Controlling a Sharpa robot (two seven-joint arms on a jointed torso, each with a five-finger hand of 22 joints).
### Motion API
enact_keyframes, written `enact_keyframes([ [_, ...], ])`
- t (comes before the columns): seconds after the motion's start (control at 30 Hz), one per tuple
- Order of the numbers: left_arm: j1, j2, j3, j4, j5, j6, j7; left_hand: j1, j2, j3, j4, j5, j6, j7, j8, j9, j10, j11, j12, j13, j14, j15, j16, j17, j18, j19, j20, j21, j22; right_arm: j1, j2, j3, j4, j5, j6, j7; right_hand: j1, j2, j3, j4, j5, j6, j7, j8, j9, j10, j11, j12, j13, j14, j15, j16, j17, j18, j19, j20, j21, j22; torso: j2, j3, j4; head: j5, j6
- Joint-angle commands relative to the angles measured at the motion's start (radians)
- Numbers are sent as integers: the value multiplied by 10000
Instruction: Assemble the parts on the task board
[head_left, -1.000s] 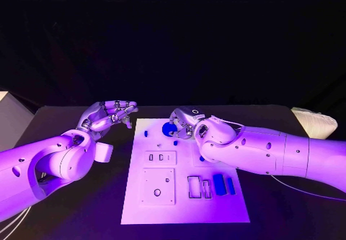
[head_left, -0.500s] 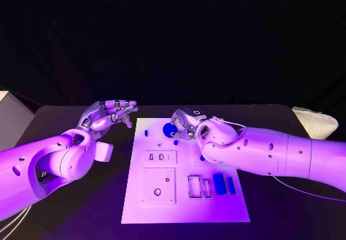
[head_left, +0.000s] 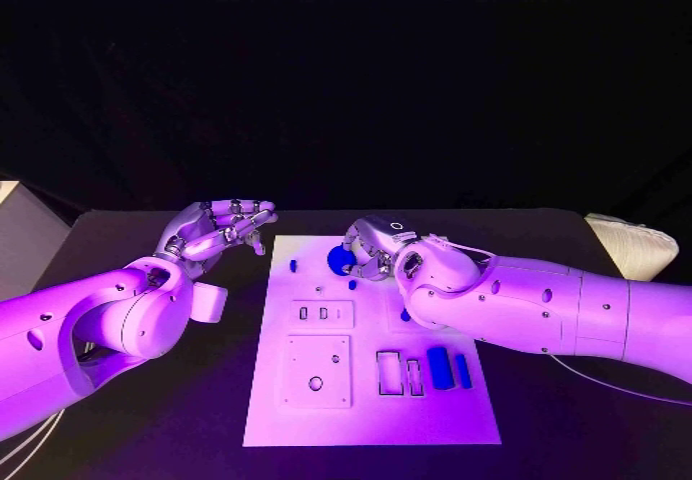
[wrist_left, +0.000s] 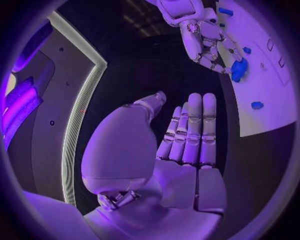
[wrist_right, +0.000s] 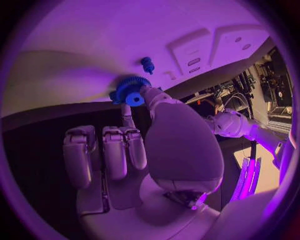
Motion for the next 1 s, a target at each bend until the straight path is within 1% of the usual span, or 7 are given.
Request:
enact_keyframes([
  [0.03,10,10,7,12,12,169,20,29,97,-2,-49,-54,-59,21,-64,10,-46,7,-7,-17,-51,-13,57,-15,69,-53,7,49,16,-16,8,-5,8,-58,-105,12,-106,-40,-40,68,48,-7,-23,1,1,1038,28,35,2628,967,-16,53,2218,-142,1046,-1,46,2629,-1,-10,-2,-5,14],
  [0.13,10,11,7,12,12,167,9,24,94,-1,-51,-55,-66,22,-68,9,-55,9,-10,-18,-54,-12,59,-19,68,-57,8,54,19,-17,36,-5,-35,12,-106,30,-169,-124,-199,173,-100,-414,117,-265,-98,1038,143,35,2628,965,80,51,2215,-142,1046,66,46,2629,-4,-15,-5,-4,18],
  [0.2,10,11,7,13,12,166,6,24,94,-1,-51,-55,-66,22,-68,9,-55,9,-10,-18,-54,-12,59,-19,68,-57,8,54,19,-17,43,-5,-48,32,-85,36,-196,-141,-371,253,-408,-729,215,-471,-192,1038,232,35,2628,966,167,52,2223,-142,1046,135,46,2629,-4,-15,-2,-4,18],
  [0.23,10,9,7,14,12,165,2,24,94,-1,-51,-55,-66,22,-68,9,-55,9,-10,-18,-54,-12,59,-19,68,-57,8,54,19,-16,52,-5,-67,64,-49,49,-234,-126,-623,373,-757,-972,305,-649,-280,1038,315,35,2628,970,253,57,2244,-142,1046,217,46,2629,-3,-15,4,-9,15],
  [0.4,10,-1,7,16,12,155,-7,18,90,-1,-53,-55,-74,26,-72,8,-65,12,-14,-20,-57,-10,60,-22,68,-62,9,59,21,-15,62,-5,-109,151,71,90,-409,1,-1459,507,-1045,-1158,417,-875,-401,994,427,-11,2584,972,363,60,2261,-142,1046,346,46,2629,-3,-18,-1,-3,18],
  [0.87,10,-6,6,9,12,142,-18,18,90,-1,-53,-55,-74,26,-72,8,-65,12,-14,-20,-57,-10,60,-22,68,-62,9,59,21,-14,48,-5,-105,399,285,231,-447,241,-1674,508,-878,-935,384,-828,-407,1038,410,35,2628,971,361,58,2258,-142,1046,367,46,2629,1,-3,7,-12,29],
  [1.0,10,3,6,2,12,149,-18,18,90,-1,-53,-55,-74,26,-72,8,-65,12,-14,-20,-57,-10,60,-22,68,-62,9,59,21,-14,-22,-5,-57,476,84,278,-487,323,-1668,514,-804,-849,362,-800,-405,1038,390,35,2628,971,343,59,2259,-142,1046,355,46,2629,2,-2,11,-23,47],
])
